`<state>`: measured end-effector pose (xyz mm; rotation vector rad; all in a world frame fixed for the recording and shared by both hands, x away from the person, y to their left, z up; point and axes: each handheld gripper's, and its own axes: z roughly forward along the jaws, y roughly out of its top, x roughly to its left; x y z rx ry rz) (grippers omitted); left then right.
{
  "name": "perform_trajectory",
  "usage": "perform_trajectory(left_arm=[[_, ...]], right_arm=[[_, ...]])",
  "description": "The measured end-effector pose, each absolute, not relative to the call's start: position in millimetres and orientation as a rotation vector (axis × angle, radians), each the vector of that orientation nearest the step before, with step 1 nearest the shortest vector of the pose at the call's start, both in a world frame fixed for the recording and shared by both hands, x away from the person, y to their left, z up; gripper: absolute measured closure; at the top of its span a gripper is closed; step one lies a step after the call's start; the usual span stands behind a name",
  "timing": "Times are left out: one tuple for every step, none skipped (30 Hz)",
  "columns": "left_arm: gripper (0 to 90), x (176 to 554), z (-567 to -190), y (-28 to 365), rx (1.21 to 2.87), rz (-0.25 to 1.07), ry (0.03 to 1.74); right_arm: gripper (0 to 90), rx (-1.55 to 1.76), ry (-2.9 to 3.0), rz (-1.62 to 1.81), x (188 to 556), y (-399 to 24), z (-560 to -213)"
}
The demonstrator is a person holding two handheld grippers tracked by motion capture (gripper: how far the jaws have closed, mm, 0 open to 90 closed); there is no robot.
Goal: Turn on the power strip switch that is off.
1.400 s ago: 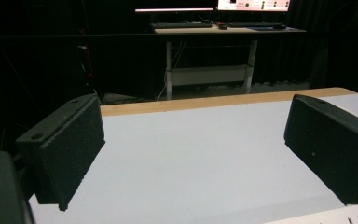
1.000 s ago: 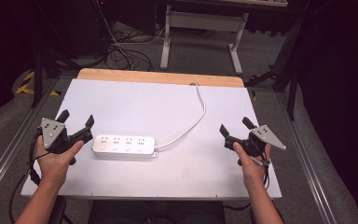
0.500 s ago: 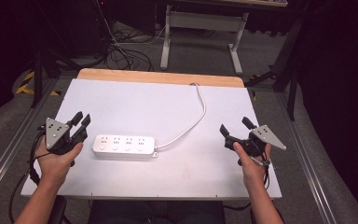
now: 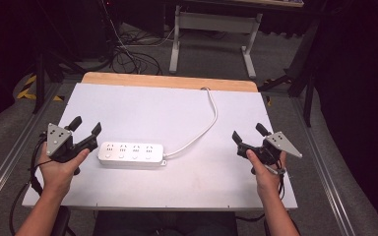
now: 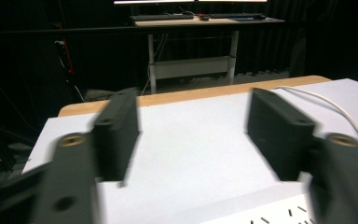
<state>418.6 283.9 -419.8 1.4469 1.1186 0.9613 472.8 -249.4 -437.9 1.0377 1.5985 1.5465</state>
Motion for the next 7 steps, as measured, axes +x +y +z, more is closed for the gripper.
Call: perform_trajectory(left_arm=[[24.4,418.6,-419.6,283.8,1.446,0.963,1.125],[22.0,418.7,-419.6,283.8,1.443,0.964,1.129],[20.6,418.8,-419.5,283.9,1.441,0.967,1.131],[19.0,418.8,-419.4,284.2,1.439,0.968,1.131],[17.6,418.7,-419.4,284.2,1.434,0.968,1.133],[16.4,418.8,-419.4,284.6,1.430,0.973,1.132],[15.7,418.6,-419.3,284.7,1.427,0.974,1.133]], right_arm=[[4.6,1.037,1.599,1.546,472.9,-249.4,-437.9],[4.6,1.037,1.599,1.546,472.9,-249.4,-437.9],[4.5,1.037,1.599,1.546,472.9,-249.5,-437.9],[4.6,1.037,1.598,1.546,473.0,-249.5,-437.9],[4.6,1.038,1.599,1.547,473.0,-249.5,-437.9],[4.6,1.038,1.599,1.547,473.0,-249.5,-437.9],[4.6,1.038,1.599,1.546,473.0,-249.5,-437.9]])
